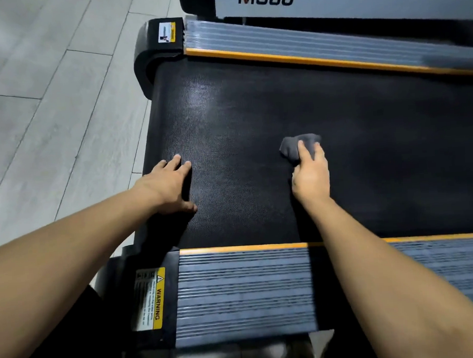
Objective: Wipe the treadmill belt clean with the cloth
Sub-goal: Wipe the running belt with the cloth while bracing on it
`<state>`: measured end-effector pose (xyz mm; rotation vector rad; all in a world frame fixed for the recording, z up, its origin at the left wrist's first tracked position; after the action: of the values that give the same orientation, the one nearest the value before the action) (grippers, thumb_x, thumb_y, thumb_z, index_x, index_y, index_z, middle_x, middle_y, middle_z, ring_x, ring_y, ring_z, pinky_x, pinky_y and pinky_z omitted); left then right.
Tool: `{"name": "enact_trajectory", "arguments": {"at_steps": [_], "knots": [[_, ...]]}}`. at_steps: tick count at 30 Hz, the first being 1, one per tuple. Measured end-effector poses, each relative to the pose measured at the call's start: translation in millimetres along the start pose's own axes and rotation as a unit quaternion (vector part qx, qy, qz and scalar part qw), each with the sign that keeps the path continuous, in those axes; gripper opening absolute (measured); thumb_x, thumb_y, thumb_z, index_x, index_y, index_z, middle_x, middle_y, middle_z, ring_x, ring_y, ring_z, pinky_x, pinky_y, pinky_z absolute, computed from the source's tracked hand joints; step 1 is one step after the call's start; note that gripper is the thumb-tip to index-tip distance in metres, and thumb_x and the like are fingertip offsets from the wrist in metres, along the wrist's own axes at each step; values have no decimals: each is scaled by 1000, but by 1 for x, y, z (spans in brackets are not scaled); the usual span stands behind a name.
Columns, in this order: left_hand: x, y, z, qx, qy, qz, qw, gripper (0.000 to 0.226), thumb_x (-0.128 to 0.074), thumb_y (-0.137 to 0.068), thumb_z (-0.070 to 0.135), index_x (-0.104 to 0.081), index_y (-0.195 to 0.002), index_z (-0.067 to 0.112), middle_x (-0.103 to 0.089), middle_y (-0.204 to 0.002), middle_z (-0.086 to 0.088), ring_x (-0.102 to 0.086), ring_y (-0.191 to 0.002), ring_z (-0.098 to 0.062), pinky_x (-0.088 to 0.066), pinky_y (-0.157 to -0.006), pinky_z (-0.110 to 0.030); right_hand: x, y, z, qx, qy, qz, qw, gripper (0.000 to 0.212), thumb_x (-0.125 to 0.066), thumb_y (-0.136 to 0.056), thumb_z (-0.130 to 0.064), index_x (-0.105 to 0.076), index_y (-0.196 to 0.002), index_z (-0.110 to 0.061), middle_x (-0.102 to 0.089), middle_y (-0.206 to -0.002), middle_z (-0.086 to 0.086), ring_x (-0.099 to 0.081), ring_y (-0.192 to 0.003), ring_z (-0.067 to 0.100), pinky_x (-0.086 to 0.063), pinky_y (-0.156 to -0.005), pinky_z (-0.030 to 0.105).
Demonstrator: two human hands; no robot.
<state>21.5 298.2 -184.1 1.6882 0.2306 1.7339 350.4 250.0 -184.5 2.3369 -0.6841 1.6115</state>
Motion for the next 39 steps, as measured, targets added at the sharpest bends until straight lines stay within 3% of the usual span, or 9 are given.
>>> {"name": "enact_trajectory", "arguments": {"at_steps": [5,8,12,17,20,26,30,34,39], "knots": [[-7,15,4,-4,-37,-36,999,138,-81,-71,64,13,-162,20,17,-170,-8,7,-158,-37,-1,-127,-39,-34,49,-84,27,-82,-32,996,54,-47,-96,-15,-43,-149,-22,-29,-160,10,-28,-146,28,-22,-118,33],[-5,19,3,-5,-16,-23,1000,138,-82,-70,63,11,-163,20,16,-171,-8,6,-158,-36,0,-127,-38,-51,93,-145,139,-76,-59,986,62,-60,-86,-4,-48,-146,-14,-33,-156,23,-37,-141,39,-32,-117,43],[-4,23,0,-2,2,-17,1000,139,-83,-67,63,8,-163,20,14,-171,-9,6,-158,-34,0,-129,-38,-38,81,-128,226,-10,-97,969,66,-54,-90,-7,-38,-151,-25,-25,-161,19,-31,-144,36,-29,-118,40],[-1,30,12,-2,7,-10,1000,135,-84,-71,59,6,-163,17,12,-171,-11,5,-158,-34,2,-126,-34,8,50,19,-77,-12,-9,997,56,-43,-99,-15,-33,-153,-27,-23,-162,10,-25,-146,29,-20,-115,28],[-1,32,11,-1,15,-3,1000,134,-83,-71,58,6,-163,19,11,-171,-9,6,-158,-33,2,-126,-34,1,61,12,-176,-34,25,984,48,-41,-102,-23,-37,-150,-26,-32,-156,7,-33,-140,29,-26,-109,34],[-1,34,9,-5,16,8,1000,132,-82,-73,58,4,-163,16,10,-171,-12,6,-159,-29,4,-125,-31,-48,146,-163,131,-54,-137,980,61,-49,-94,-9,-37,-152,-23,-25,-160,16,-25,-146,33,-23,-119,40],[-2,33,5,-3,19,9,1000,133,-82,-71,59,3,-163,17,9,-171,-11,3,-159,-32,2,-126,-33,-35,125,-140,217,26,-162,962,58,-48,-97,-15,-36,-151,-31,-27,-160,13,-32,-142,32,-28,-113,37],[-7,28,4,-7,14,6,1000,135,-83,-69,62,3,-164,20,9,-172,-9,3,-158,-34,0,-128,-36,28,82,-13,4,173,-25,985,52,-44,-97,-22,-40,-147,-34,-48,-140,9,-48,-124,31,-40,-95,40],[-8,24,2,-1,16,6,1000,137,-85,-66,63,4,-164,25,11,-172,1,4,-159,-30,-15,-126,-49,47,68,36,-145,167,-123,967,56,-58,-92,-29,-40,-145,-26,-31,-144,16,-37,-128,37,-43,-99,47]]}}
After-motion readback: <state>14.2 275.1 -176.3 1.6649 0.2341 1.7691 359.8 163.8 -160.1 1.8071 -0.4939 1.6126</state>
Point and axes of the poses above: each hand's wrist, its own y-axis away from the middle knuckle, its own x-axis out of the back of the hand, z = x × y, the point moved 8 cm from there along -y, towards the middle knuckle
